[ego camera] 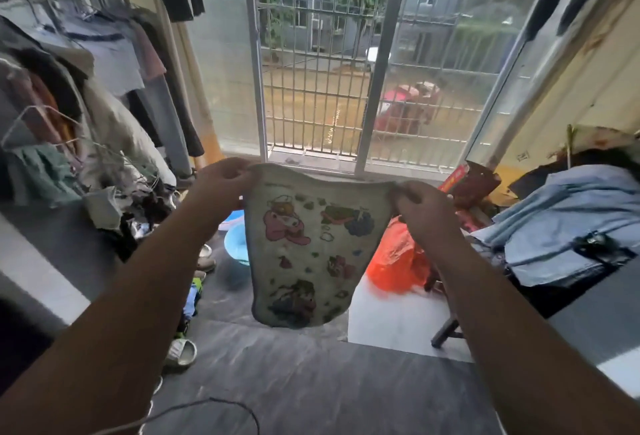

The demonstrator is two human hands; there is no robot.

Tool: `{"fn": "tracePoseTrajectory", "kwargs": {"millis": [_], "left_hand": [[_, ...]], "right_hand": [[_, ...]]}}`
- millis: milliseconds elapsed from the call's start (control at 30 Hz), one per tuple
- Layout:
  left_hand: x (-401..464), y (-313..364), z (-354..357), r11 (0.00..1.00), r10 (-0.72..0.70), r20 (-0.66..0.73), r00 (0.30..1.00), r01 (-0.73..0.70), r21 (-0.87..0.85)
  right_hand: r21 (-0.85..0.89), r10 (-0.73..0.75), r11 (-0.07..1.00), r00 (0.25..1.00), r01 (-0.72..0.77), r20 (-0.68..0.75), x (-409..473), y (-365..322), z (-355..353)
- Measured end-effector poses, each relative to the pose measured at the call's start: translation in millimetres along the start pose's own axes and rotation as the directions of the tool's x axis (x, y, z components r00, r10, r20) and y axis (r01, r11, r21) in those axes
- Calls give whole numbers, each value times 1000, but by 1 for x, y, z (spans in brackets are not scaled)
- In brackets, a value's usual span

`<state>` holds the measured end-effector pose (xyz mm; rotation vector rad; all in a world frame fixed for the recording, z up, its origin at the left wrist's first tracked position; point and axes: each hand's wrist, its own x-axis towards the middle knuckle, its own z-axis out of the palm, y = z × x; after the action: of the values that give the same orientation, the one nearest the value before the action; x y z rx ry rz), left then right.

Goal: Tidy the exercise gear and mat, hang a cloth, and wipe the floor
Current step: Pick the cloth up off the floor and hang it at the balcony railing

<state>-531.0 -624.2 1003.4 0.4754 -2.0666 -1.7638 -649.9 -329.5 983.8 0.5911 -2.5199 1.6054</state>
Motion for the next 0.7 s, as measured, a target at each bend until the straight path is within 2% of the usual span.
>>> {"fn": "tracePoseTrajectory", "kwargs": {"millis": [133,300,467,700], "left_hand": [[78,-7,34,1000,-14,23,1000,13,24],[183,-13,89,1000,8,1,1000,-8,21],[291,-7,137,999,-18,-65,998,21,40],[416,-3,161,993,-1,-67,998,9,114]], "right_hand": [[19,84,996,995,-83,-48,71,37,3],[96,113,990,988,-103,-104,174,90,8],[129,68,990,996,-59,-65,305,132,2],[141,78,987,997,-81,27,449,158,22]]}}
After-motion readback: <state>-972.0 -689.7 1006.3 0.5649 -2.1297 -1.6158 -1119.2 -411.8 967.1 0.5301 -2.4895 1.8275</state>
